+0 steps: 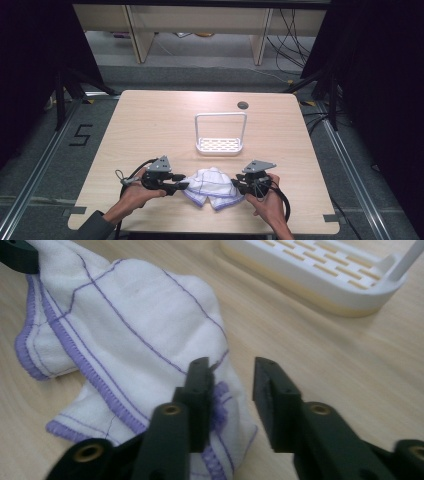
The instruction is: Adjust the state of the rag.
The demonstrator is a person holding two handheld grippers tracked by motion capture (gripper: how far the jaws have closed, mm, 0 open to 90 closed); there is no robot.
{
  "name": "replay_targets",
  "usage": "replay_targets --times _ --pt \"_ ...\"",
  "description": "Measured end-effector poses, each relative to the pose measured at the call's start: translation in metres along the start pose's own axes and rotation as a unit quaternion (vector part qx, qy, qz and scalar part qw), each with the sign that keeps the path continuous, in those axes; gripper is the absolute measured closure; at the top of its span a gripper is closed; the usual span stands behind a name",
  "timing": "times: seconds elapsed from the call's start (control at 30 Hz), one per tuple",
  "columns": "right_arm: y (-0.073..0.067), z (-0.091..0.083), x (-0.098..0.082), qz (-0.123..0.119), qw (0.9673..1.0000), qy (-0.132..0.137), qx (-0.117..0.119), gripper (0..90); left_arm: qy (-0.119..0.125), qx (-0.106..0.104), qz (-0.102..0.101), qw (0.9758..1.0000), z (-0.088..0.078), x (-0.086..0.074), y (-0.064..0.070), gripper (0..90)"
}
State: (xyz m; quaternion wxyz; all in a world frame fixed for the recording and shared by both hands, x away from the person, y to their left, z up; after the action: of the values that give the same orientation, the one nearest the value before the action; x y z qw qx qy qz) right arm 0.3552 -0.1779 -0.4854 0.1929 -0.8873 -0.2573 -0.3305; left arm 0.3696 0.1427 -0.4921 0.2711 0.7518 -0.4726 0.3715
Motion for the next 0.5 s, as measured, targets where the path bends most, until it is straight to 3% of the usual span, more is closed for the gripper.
replay_targets --times 0.07,0.2,0.33,0.4,0.5 --pt "0.0 -0.01 0.002 -0.013 0.9999 0.011 -0.003 60.3 0.008 0.009 -0.012 0.9999 -0.007 -0.003 -0.002 48.3" --pt "-0.005 -0.029 0.0 -0.023 0.9994 0.025 0.001 52.6 0.011 0.015 -0.025 0.9995 -0.02 -0.007 -0.005 38.1" --pt "-0.012 -0.035 -0.006 -0.031 0.9991 0.029 -0.004 49.4 0.019 0.01 -0.036 0.9991 -0.028 -0.014 -0.002 33.6" --pt "-0.019 -0.034 -0.006 -0.027 0.9992 0.027 0.014 48.0 0.023 0.001 -0.048 0.9986 -0.029 -0.018 0.002 33.3" --pt "-0.034 -0.028 0.0 -0.054 0.9976 0.03 0.032 48.2 0.012 -0.005 -0.048 0.9987 -0.027 -0.024 0.007 32.7"
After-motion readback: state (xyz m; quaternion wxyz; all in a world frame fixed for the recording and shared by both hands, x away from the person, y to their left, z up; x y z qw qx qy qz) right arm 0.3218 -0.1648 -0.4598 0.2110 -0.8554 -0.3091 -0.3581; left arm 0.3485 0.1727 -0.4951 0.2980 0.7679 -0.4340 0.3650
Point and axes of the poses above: each handheld gripper's, and its own axes: z roughly forward along the jaws, x roughly out of its top, y roughly to its right, the point moved 1 cm from there along z, roughly forward along the jaws, and after that the axes turned 9 degrees about z, right-handed, at the moved point
